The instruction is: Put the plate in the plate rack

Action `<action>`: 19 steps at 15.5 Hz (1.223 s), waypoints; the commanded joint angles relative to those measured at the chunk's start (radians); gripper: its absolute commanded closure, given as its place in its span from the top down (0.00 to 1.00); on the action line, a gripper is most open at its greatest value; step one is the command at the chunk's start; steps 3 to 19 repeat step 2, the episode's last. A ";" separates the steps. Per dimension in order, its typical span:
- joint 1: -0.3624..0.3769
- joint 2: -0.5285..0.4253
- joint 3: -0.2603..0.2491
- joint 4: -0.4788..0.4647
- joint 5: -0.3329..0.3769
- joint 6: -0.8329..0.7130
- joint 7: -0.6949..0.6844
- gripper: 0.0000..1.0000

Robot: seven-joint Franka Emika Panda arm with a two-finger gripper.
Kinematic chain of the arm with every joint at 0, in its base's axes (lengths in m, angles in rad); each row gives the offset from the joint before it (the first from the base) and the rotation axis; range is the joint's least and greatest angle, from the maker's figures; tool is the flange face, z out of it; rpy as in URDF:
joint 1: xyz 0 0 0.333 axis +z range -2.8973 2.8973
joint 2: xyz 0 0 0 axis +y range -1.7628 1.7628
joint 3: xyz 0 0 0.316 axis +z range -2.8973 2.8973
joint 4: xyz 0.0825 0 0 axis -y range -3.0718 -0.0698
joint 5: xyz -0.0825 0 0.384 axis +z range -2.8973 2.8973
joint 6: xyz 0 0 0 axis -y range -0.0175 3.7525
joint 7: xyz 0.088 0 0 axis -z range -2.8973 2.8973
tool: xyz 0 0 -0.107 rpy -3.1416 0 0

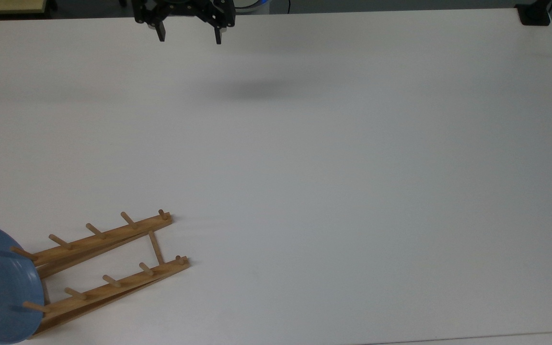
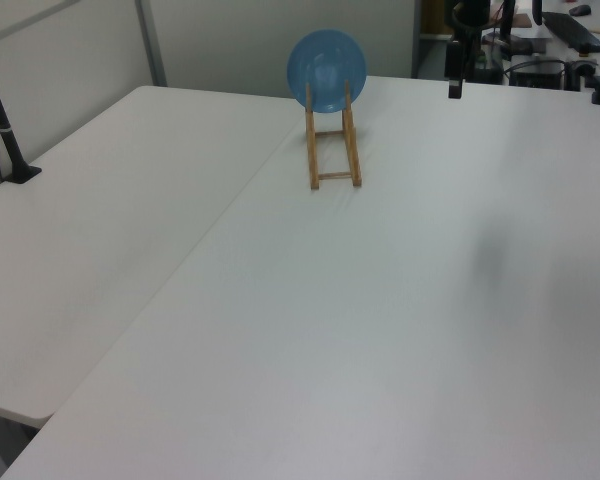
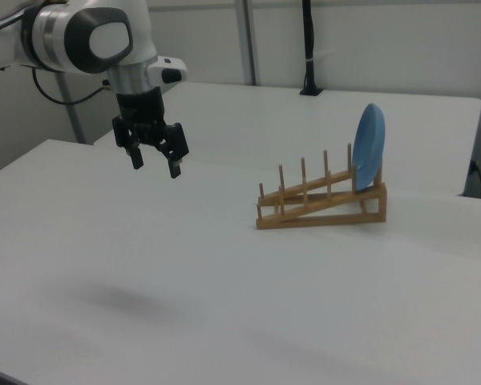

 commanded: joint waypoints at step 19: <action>-0.021 -0.014 0.018 -0.015 0.021 -0.035 -0.012 1.00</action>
